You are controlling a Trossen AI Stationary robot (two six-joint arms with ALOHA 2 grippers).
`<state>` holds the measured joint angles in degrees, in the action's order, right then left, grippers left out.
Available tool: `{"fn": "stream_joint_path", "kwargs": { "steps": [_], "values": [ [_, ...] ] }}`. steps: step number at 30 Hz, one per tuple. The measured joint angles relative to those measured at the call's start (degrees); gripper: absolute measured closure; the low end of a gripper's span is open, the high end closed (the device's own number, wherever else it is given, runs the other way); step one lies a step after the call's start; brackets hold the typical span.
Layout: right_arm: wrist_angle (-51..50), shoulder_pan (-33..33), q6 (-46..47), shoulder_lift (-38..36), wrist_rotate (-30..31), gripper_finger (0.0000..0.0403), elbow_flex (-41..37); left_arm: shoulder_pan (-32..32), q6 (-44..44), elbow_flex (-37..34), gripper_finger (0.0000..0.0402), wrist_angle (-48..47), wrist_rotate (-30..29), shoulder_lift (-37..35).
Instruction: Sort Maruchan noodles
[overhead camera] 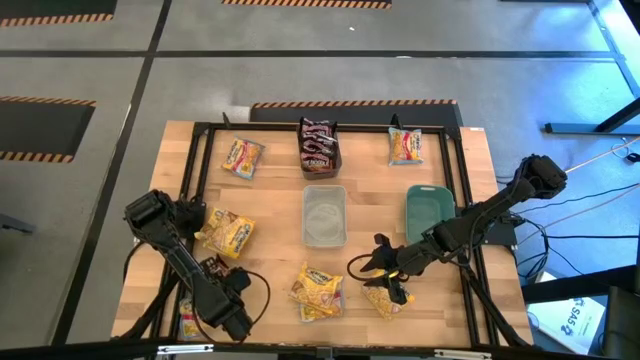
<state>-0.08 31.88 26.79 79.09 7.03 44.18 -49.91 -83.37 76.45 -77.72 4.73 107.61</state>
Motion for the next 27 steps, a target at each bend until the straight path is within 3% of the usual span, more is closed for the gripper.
{"fn": "stream_joint_path", "kwargs": {
  "steps": [5, 14, 22, 27],
  "values": [
    [0.0, 0.0, -0.02, 0.0, 0.0, 0.0237, 0.0, 0.0, 1.38, 3.82, 0.0285, -2.91, -1.27, 0.0],
    [0.0, 0.0, -0.23, 0.0, 0.0, 0.0237, 0.0, 0.0, 7.62, 14.17, 0.0285, -6.17, -10.74, -0.09],
    [0.5, 0.02, -3.75, 0.0, 4.69, 0.0236, 0.0, 0.0, 16.74, 21.25, 0.0285, -5.19, -26.26, -0.11],
    [6.08, -0.01, -8.96, 0.85, 9.11, 0.0194, -0.02, 0.0, 26.99, 21.37, 0.0285, 0.81, -37.31, -0.11]
  ]
}}
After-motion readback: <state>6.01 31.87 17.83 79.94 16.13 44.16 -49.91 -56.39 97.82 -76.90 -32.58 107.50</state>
